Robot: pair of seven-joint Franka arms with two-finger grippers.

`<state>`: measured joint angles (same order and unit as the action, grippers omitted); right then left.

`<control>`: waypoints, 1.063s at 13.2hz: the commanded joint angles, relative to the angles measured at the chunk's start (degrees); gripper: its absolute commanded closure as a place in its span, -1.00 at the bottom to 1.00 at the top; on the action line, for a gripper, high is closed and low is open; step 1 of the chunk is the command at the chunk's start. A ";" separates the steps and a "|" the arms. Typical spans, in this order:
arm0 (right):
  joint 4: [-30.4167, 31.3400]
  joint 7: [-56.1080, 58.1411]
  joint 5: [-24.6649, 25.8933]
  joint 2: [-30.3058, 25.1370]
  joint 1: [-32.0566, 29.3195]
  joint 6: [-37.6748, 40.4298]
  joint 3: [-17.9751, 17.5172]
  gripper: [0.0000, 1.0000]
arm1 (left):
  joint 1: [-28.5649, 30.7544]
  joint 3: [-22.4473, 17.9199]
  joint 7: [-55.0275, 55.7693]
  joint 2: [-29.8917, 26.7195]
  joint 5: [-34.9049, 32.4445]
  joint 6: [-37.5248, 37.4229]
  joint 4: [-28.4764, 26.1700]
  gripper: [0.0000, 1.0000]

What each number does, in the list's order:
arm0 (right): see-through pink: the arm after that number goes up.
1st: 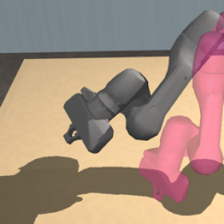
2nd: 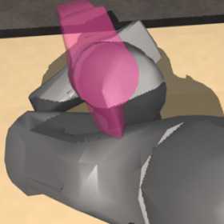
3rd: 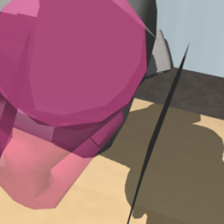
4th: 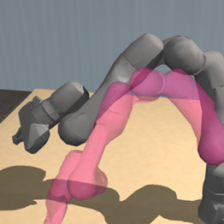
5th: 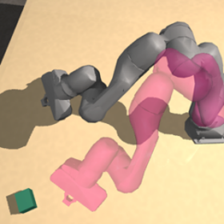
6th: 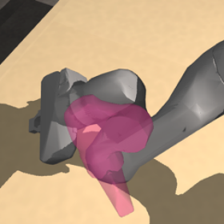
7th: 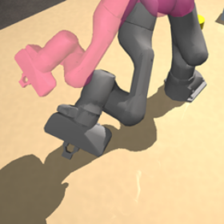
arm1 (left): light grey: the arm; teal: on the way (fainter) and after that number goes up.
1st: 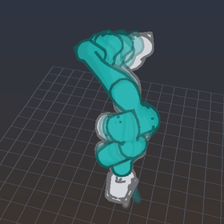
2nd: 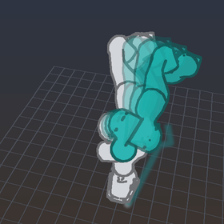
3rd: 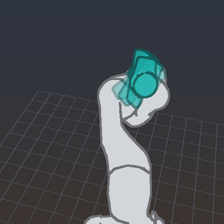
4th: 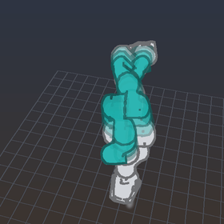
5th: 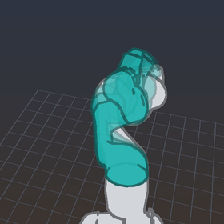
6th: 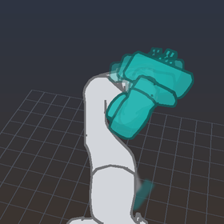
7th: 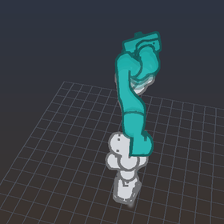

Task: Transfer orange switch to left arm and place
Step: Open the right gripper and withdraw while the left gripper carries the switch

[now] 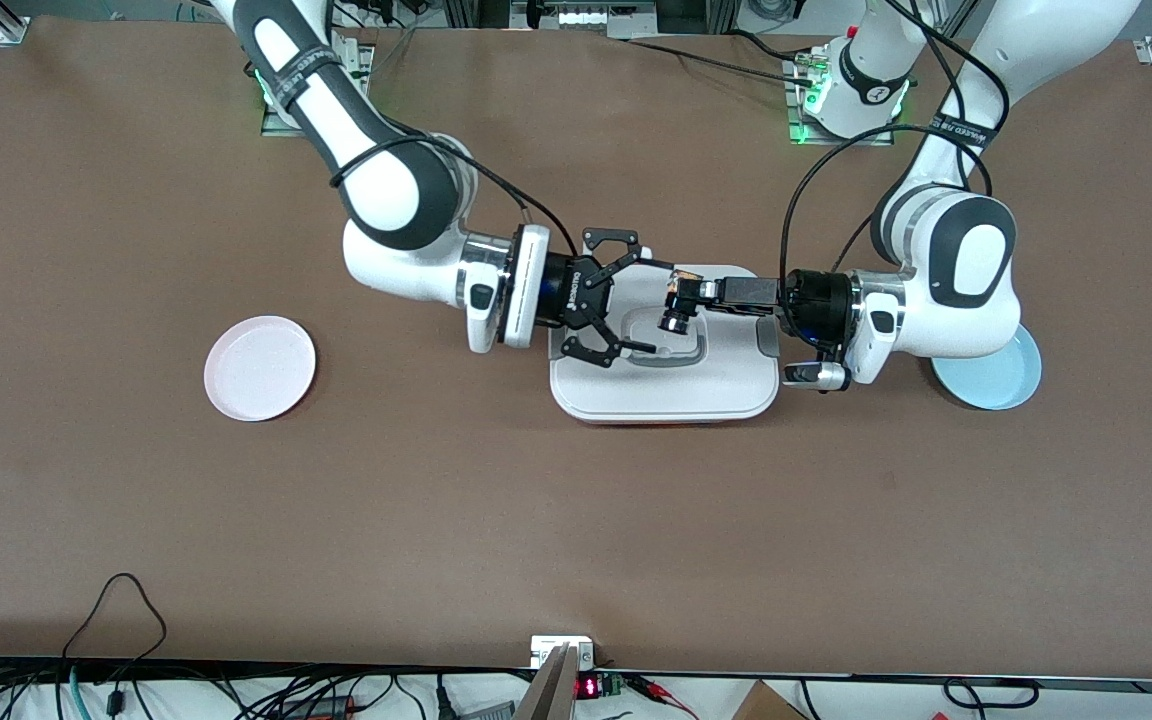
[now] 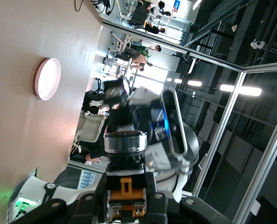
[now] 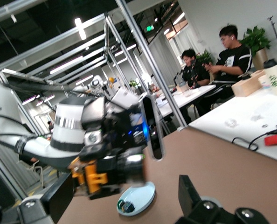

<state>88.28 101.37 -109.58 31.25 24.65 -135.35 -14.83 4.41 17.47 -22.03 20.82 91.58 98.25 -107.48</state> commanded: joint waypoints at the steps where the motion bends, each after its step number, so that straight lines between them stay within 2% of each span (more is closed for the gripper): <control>1: 1.10 -3.44 5.66 -1.10 -7.05 8.75 -0.28 -1.00 | 3.66 0.20 -0.21 -0.52 -8.39 -3.67 2.44 0.71; 3: 1.11 -7.83 13.39 -1.19 -12.23 16.75 -0.29 -1.00 | 6.38 0.02 -0.21 -0.43 -15.25 -6.83 4.20 0.70; 7: 0.14 -17.32 31.49 -1.10 -23.31 31.35 -0.28 -1.00 | 10.96 0.02 -0.21 -0.34 -39.14 -12.45 10.78 0.70; 9: -0.03 -21.28 38.98 -1.63 -27.97 38.81 -0.28 -1.00 | 12.45 0.11 -0.82 -0.34 -49.95 -15.18 13.69 0.70; 12: -0.04 -28.83 50.92 -5.57 -33.95 44.37 -0.28 -1.00 | 12.72 0.11 -1.17 -0.43 -65.43 -18.79 17.56 0.71; 14: -0.04 -34.45 57.26 -8.73 -36.50 47.10 -0.11 -1.00 | 12.55 0.37 -5.63 -0.43 -75.80 -18.97 18.88 0.71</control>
<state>87.62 72.45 -57.57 26.40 -9.75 -90.21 -14.17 17.06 17.40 -24.02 20.60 23.35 80.61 -90.48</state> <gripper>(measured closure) 0.000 0.670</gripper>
